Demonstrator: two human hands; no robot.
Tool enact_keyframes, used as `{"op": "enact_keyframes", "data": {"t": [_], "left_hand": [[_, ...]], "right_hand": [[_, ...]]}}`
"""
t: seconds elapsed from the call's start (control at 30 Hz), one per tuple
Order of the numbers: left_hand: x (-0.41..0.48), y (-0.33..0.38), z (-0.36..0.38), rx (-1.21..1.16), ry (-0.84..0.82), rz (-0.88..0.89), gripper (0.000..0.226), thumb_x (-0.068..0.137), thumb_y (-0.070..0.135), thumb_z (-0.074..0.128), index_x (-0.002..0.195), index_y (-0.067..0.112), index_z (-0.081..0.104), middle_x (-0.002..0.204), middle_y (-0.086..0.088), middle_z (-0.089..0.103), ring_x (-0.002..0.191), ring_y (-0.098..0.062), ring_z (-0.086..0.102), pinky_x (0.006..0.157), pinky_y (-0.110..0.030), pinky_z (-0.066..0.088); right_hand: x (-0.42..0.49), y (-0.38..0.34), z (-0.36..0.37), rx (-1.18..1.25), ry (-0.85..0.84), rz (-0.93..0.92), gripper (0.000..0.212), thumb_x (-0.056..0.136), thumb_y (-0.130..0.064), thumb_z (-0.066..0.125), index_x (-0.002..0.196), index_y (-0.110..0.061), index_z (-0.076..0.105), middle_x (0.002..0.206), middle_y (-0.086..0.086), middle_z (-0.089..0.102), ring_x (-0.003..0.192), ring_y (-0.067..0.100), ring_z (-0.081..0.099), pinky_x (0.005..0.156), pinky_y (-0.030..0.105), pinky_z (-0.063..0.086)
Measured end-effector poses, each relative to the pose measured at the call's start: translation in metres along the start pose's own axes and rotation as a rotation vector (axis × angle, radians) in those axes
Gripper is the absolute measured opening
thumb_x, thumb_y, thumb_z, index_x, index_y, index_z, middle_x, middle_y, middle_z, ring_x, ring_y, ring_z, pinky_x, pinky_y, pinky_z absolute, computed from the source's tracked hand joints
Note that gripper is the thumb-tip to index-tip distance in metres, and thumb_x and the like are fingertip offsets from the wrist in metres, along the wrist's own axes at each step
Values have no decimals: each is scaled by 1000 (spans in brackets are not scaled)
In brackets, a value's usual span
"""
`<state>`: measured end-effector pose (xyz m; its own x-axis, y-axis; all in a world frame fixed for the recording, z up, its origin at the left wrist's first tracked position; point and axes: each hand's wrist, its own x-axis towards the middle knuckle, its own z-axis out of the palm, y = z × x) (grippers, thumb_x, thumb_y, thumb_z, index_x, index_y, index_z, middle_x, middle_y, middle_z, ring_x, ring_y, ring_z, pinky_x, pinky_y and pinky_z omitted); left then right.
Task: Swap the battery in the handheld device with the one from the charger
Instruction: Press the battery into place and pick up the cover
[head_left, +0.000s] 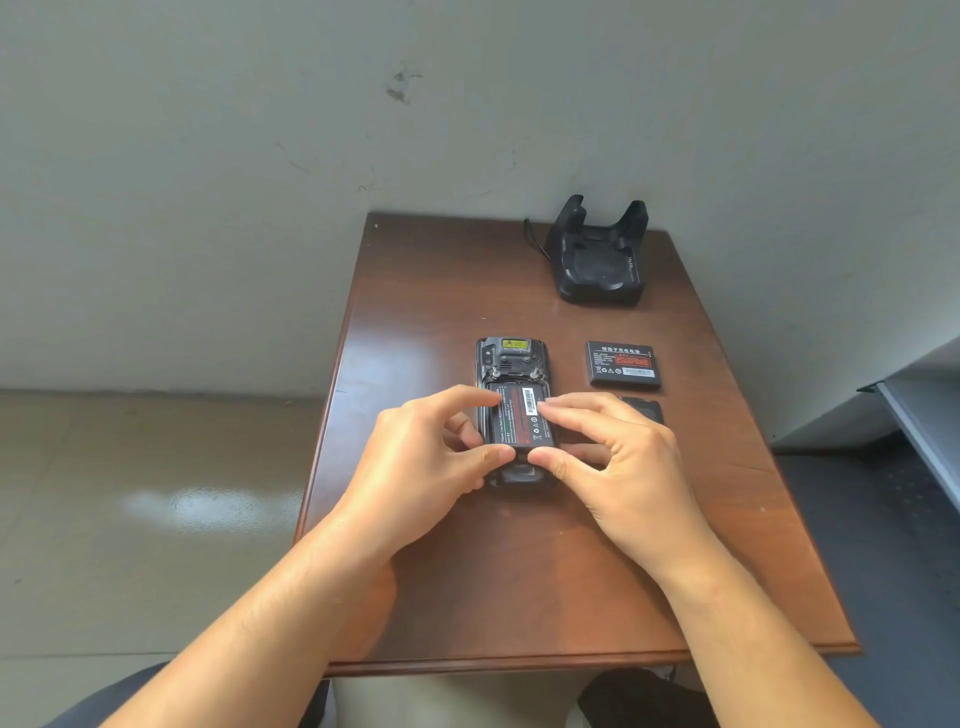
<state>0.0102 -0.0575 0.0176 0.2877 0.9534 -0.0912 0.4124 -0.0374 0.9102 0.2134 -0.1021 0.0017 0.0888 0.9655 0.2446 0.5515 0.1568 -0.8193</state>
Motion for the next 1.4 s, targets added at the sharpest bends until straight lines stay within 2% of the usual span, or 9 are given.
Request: {"op": "enact_keyframes", "data": {"t": [0.17,0.37,0.6,0.77,0.9,1.0,1.1,1.23,1.4], "left_hand": [[2,-1,-1,-38,-31,-26,41,82,16,83,120,30,73,69,-3,64,59,-21,74,74,-43,63],[3,-5,0,-35,-40,-33,43,83,14,82,122,30,72,62,7,59,55,-11,70,67,-25,59],[6,-7,-2,-54,-84,-66,41,89,8,75,123,30,73,69,-6,55,58,-11,71,74,-25,62],[4,-6,0,-46,-57,-76,40,89,8,75,120,33,74,67,-3,55,58,-12,72,77,-31,64],[5,-5,0,-33,-64,-84,40,89,10,74,121,34,73,65,0,55,60,-15,74,79,-33,64],[5,-4,-2,-31,-84,-87,40,89,10,75,120,35,73,64,0,55,62,-17,75,79,-33,64],[5,-4,-3,-40,-91,-92,39,89,10,75,120,35,73,65,-1,56,65,-20,76,78,-33,64],[5,-5,-3,-44,-89,-90,39,89,10,76,118,36,73,64,0,56,64,-21,76,78,-34,64],[5,-6,-2,-54,-88,-91,40,90,10,74,118,37,73,65,0,55,62,-17,75,77,-31,64]], "right_hand": [[0,1,-2,-31,-35,-41,41,83,-13,82,123,-14,74,118,-8,69,110,5,68,84,22,61],[-1,1,-3,-52,-40,-60,38,85,-12,80,122,-15,75,118,-6,68,110,5,67,87,20,59],[2,-2,-3,-185,-51,-110,26,91,-14,74,116,-16,78,116,-7,66,104,6,68,91,29,58],[6,-5,-2,-149,-43,-74,23,89,-12,76,111,-14,80,108,-2,64,97,10,68,79,22,61],[6,-8,-4,-184,-59,-65,22,89,-13,76,111,-16,80,105,-4,66,91,10,69,78,21,60],[12,-5,-20,-169,82,-38,20,86,-10,78,105,-17,82,101,-5,73,92,7,70,80,21,59],[23,7,-58,-243,220,107,17,86,-18,78,102,-24,82,101,-9,75,88,4,72,86,22,56],[21,26,-88,-339,56,314,31,78,-36,83,109,-33,78,107,-16,70,88,5,66,82,27,50],[21,30,-92,-366,-166,344,53,72,-40,87,122,-41,69,113,-19,59,103,0,56,81,16,41]]}}
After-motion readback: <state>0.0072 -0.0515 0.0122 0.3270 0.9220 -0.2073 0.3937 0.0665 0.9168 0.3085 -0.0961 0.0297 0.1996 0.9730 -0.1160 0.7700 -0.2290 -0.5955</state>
